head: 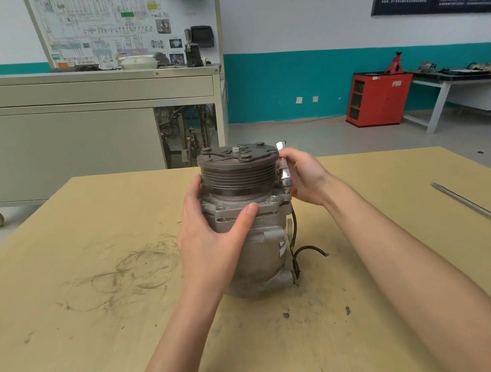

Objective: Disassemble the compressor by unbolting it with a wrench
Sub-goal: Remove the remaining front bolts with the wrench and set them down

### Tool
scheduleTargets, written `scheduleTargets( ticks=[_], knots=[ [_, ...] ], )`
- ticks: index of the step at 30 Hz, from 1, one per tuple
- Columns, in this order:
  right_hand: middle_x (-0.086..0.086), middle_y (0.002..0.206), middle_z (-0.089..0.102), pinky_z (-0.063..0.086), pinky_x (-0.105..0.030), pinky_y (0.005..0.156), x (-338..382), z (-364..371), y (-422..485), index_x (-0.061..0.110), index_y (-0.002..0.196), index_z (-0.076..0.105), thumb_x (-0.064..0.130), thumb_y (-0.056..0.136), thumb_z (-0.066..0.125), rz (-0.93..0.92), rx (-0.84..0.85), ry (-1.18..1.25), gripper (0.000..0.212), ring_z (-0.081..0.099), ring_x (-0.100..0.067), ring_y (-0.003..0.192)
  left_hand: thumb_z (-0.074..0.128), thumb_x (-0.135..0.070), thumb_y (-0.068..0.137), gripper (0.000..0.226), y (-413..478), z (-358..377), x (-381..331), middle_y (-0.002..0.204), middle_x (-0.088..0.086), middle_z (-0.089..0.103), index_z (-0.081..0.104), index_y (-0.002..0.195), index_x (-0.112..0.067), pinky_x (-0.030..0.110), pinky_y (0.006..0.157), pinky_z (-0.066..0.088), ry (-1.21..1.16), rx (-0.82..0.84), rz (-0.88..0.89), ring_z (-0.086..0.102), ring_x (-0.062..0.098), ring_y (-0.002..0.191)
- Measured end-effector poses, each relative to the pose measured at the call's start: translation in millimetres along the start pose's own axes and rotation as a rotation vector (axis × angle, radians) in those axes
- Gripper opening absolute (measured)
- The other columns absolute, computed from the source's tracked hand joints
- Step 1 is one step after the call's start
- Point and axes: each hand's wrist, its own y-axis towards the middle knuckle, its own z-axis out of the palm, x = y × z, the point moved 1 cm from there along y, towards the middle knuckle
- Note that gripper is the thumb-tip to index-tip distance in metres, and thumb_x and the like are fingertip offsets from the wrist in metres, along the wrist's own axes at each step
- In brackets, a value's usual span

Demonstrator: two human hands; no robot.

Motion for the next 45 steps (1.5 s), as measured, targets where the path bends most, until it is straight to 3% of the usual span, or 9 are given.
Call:
scheduleTargets(
  ticks=[3, 8, 14, 17, 22, 33, 36, 40, 45],
  knots=[
    [0.001, 0.064, 0.054, 0.037, -0.018, 0.051, 14, -4, -11, 0.020, 0.060, 0.062, 0.036, 0.099, 0.041, -0.070, -0.055, 0.198, 0.047, 0.046, -0.009, 0.053, 0.064, -0.068, 0.062, 0.091, 0, 0, 1, 0.135, -0.019, 0.050, 0.035, 0.142, -0.037, 0.041, 0.109, 0.041, -0.006, 0.004, -0.002, 0.048, 0.000, 0.124],
    [-0.002, 0.064, 0.064, 0.046, -0.020, 0.044, 58, -12, -53, 0.011, 0.077, 0.052, 0.038, 0.100, 0.039, -0.337, -0.303, 0.143, 0.038, 0.056, -0.011, 0.046, 0.064, -0.069, 0.062, 0.092, 0, 1, 2, 0.138, -0.018, 0.049, 0.034, 0.143, -0.036, 0.043, 0.110, 0.039, -0.005, 0.005, -0.009, 0.047, 0.002, 0.127],
    [-0.001, 0.067, 0.070, 0.052, -0.024, 0.045, 76, 17, -108, 0.016, 0.078, 0.057, 0.039, 0.099, 0.042, -0.938, -0.315, -0.367, 0.034, 0.065, -0.018, 0.049, 0.064, -0.069, 0.062, 0.096, 0, 1, 2, 0.140, -0.014, 0.049, 0.034, 0.146, -0.032, 0.042, 0.109, 0.041, 0.010, 0.005, -0.008, 0.048, 0.005, 0.127],
    [-0.013, 0.066, 0.066, 0.055, -0.037, 0.047, 69, 32, -118, 0.003, 0.080, 0.066, 0.041, 0.096, 0.042, -1.228, -0.304, -0.777, 0.048, 0.065, -0.024, 0.051, 0.064, -0.068, 0.063, 0.094, 0, 0, 2, 0.139, -0.013, 0.049, 0.034, 0.144, -0.033, 0.042, 0.109, 0.041, 0.013, 0.006, 0.002, 0.048, 0.005, 0.127],
    [-0.016, 0.068, 0.069, 0.052, -0.035, 0.049, 42, 32, -124, -0.009, 0.077, 0.069, 0.033, 0.097, 0.042, -1.442, -0.341, -1.083, 0.054, 0.067, -0.028, 0.056, 0.069, -0.060, 0.069, 0.088, 1, 0, 2, 0.139, -0.012, 0.050, 0.035, 0.145, -0.032, 0.044, 0.109, 0.041, 0.023, 0.002, 0.008, 0.048, 0.007, 0.127],
    [-0.017, 0.073, 0.067, 0.052, -0.034, 0.052, 9, 39, -125, -0.008, 0.081, 0.067, 0.033, 0.100, 0.041, -1.409, -0.454, -0.907, 0.052, 0.066, -0.027, 0.058, 0.067, -0.064, 0.066, 0.091, -1, 0, 2, 0.139, -0.012, 0.050, 0.035, 0.145, -0.030, 0.042, 0.109, 0.041, 0.007, 0.007, -0.003, 0.048, 0.006, 0.126],
    [-0.005, 0.074, 0.067, 0.052, -0.029, 0.052, -2, 35, -122, 0.009, 0.083, 0.056, 0.023, 0.103, 0.034, -1.109, -0.452, -0.335, 0.034, 0.066, -0.018, 0.057, 0.067, -0.063, 0.066, 0.090, 0, 1, 2, 0.138, -0.012, 0.049, 0.035, 0.144, -0.031, 0.041, 0.109, 0.041, 0.004, 0.002, -0.002, 0.048, 0.005, 0.126],
    [-0.005, 0.061, 0.063, 0.040, -0.019, 0.040, 1, 6, -94, 0.013, 0.073, 0.042, 0.013, 0.098, 0.029, -0.476, -0.379, 0.619, 0.028, 0.051, -0.015, 0.040, 0.067, -0.062, 0.067, 0.088, 1, 1, 2, 0.138, -0.013, 0.049, 0.035, 0.143, -0.033, 0.042, 0.109, 0.041, 0.003, 0.001, 0.001, 0.048, 0.005, 0.126],
    [0.002, 0.049, 0.049, 0.029, -0.013, 0.030, 3, 11, -34, 0.010, 0.061, 0.048, 0.015, 0.099, 0.030, -0.070, 0.010, 0.950, 0.043, 0.034, -0.004, 0.028, 0.069, -0.059, 0.069, 0.085, 1, 1, 2, 0.138, -0.015, 0.049, 0.035, 0.143, -0.034, 0.040, 0.109, 0.041, 0.011, -0.008, 0.013, 0.047, 0.003, 0.127]
  ],
)
